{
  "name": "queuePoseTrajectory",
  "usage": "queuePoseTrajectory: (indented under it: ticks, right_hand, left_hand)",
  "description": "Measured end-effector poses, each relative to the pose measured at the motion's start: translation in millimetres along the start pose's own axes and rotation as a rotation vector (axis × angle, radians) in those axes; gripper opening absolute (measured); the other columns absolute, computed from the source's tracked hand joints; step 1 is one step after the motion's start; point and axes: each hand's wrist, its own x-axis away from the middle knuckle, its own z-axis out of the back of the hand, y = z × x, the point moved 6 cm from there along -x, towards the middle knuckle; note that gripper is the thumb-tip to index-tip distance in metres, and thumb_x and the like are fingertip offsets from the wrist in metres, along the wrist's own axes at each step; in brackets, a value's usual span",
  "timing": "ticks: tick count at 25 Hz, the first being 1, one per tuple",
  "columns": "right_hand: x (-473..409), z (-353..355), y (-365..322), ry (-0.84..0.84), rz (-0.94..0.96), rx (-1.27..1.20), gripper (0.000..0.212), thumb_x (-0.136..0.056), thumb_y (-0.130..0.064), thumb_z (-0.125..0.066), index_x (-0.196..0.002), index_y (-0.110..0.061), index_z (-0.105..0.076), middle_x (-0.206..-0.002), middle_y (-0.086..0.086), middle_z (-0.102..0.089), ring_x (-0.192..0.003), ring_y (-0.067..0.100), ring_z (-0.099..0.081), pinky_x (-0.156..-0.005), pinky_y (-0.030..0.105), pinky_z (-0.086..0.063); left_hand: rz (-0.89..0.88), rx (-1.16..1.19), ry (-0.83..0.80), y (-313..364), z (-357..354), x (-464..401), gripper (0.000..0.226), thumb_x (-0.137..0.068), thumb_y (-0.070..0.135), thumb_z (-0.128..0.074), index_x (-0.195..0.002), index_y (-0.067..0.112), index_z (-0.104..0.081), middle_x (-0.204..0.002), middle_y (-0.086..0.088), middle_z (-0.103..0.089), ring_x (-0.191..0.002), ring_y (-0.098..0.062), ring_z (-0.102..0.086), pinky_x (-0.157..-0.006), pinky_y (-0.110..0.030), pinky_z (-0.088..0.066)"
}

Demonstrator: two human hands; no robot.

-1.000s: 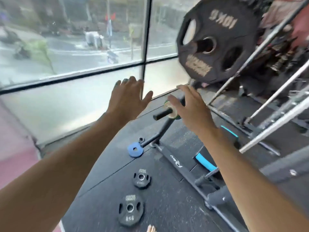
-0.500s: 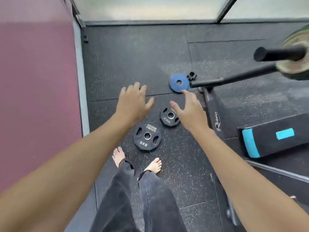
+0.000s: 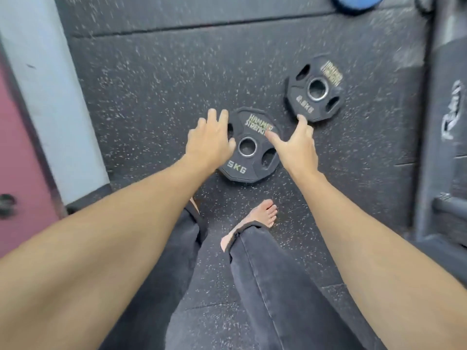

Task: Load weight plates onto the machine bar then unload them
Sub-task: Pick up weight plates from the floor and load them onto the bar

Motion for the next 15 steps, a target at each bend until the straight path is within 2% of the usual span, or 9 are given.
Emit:
queuePoseTrajectory:
  ticks: [3,7,9,11,13,15]
  right_hand:
    - [-33,-69,43,-0.029,-0.119,0.021,0.096,-0.086,-0.061,-0.062,-0.157,-0.019,-0.012,-0.156,0.010,-0.027,-0.136,0.036,-0.036,-0.096,0.049,-0.041]
    - [-56,-118,59,-0.002,-0.182,0.101,0.112,-0.080,-0.066,-0.066,-0.158,-0.021,0.001,-0.153,0.013,-0.024,-0.129,0.039,-0.037,-0.089,0.048,-0.043]
    - [-65,-131,55,0.019,-0.194,0.123,0.123,-0.076,-0.068,-0.071,-0.158,-0.020,0.008,-0.152,0.013,-0.023,-0.126,0.040,-0.038,-0.088,0.047,-0.045]
    - [-72,-136,53,0.054,-0.211,0.161,0.131,-0.073,-0.065,-0.075,-0.158,-0.016,0.011,-0.149,0.014,-0.024,-0.124,0.040,-0.038,-0.087,0.045,-0.047]
    - [-78,-135,51,0.094,-0.217,0.182,0.131,-0.072,-0.058,-0.080,-0.158,-0.011,0.007,-0.147,0.015,-0.027,-0.122,0.040,-0.040,-0.084,0.042,-0.046]
    - [-80,-130,51,0.109,-0.215,0.153,0.124,-0.070,-0.052,-0.083,-0.157,-0.008,-0.005,-0.143,0.016,-0.031,-0.120,0.039,-0.043,-0.078,0.037,-0.042]
  left_hand:
    - [0.037,-0.019,-0.079,-12,-76,-44,0.082,-0.095,0.041,-0.057,-0.158,0.015,-0.011,-0.150,-0.021,-0.027,-0.124,-0.040,-0.046,-0.087,-0.049,-0.047]
    - [0.043,-0.016,-0.058,-2,-118,-85,0.111,-0.084,0.050,-0.071,-0.159,0.020,0.006,-0.157,-0.023,-0.016,-0.134,-0.041,-0.034,-0.093,-0.056,-0.049]
    - [0.034,-0.089,-0.005,4,-126,-98,0.123,-0.075,0.057,-0.076,-0.158,0.022,0.007,-0.157,-0.022,-0.017,-0.133,-0.043,-0.033,-0.088,-0.058,-0.051]
    - [0.035,-0.178,0.062,8,-131,-104,0.131,-0.067,0.062,-0.079,-0.157,0.020,0.006,-0.152,-0.022,-0.024,-0.125,-0.043,-0.037,-0.077,-0.056,-0.055]
    - [0.050,-0.204,0.092,9,-128,-108,0.133,-0.064,0.055,-0.084,-0.158,0.019,0.003,-0.147,-0.022,-0.030,-0.120,-0.041,-0.040,-0.071,-0.053,-0.056]
    - [0.074,-0.151,0.084,11,-123,-109,0.132,-0.063,0.045,-0.087,-0.159,0.019,0.001,-0.147,-0.020,-0.029,-0.122,-0.040,-0.038,-0.072,-0.053,-0.057]
